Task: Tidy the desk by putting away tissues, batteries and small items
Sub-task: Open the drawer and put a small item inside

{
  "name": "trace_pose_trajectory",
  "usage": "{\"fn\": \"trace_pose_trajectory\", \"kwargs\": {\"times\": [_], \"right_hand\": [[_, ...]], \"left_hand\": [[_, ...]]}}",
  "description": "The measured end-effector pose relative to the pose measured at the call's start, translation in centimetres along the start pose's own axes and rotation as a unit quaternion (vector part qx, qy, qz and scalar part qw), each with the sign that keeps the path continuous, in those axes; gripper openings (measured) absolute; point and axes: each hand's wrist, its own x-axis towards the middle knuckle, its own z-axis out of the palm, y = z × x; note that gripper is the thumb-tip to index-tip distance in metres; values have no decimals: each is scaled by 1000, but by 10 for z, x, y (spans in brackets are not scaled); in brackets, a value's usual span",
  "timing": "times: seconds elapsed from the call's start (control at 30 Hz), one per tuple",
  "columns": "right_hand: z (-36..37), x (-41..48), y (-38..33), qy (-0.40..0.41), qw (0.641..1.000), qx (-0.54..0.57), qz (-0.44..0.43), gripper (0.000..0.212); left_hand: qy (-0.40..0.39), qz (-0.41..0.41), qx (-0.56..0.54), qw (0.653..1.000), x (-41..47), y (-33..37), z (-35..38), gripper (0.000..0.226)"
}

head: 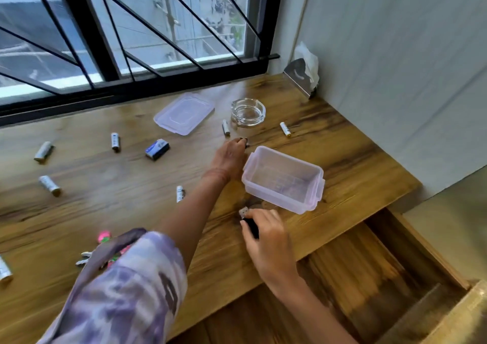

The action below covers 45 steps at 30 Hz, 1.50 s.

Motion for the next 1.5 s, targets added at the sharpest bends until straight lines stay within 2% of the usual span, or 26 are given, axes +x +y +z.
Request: {"fn": "trace_pose_trajectory", "kwargs": {"times": [0.1, 0.2, 0.5, 0.67, 0.77, 0.9, 1.03, 1.1, 1.17, 1.27, 1.37, 1.5], "right_hand": [[1, -2, 9, 2, 1000, 2, -3, 18], [0, -2, 13, 3, 1000, -2, 0, 17], [-11, -7, 12, -14, 1000, 20, 20, 14], [-25, -18, 3, -19, 997, 59, 37, 19], [-34, -34, 1, -27, 994, 95, 45, 14], [-41, -70, 1, -37, 989, 124, 64, 6], [-46, -116, 4, -80, 987, 132, 54, 14], [-43, -138, 6, -111, 984, 124, 56, 19], [-37, -155, 7, -157, 979, 108, 71, 18], [-22, -168, 4, -244, 962, 70, 102, 12], [-10, -173, -1, -291, 951, 24, 104, 9], [1, -176, -2, -314, 945, -11, 89, 14]], "left_hand": [[8, 12, 25, 1000, 16, 0, 4, 19], [30, -3, 51, 998, 21, -2, 6, 21], [87, -88, -9, 992, -20, -17, -3, 23], [188, -153, -87, 966, -87, -12, -23, 20], [245, -168, -134, 945, -150, 9, -27, 23], [248, -238, -178, 922, -242, 42, -19, 27], [266, -304, -189, 895, -321, 79, 3, 26], [251, -355, -207, 876, -350, 93, 19, 25], [200, -415, -218, 860, -372, 99, 38, 27], [122, -492, -181, 843, -385, 94, 61, 32], [85, -524, -150, 834, -384, 91, 70, 30], [49, -522, -99, 846, -380, 89, 79, 20]]}}
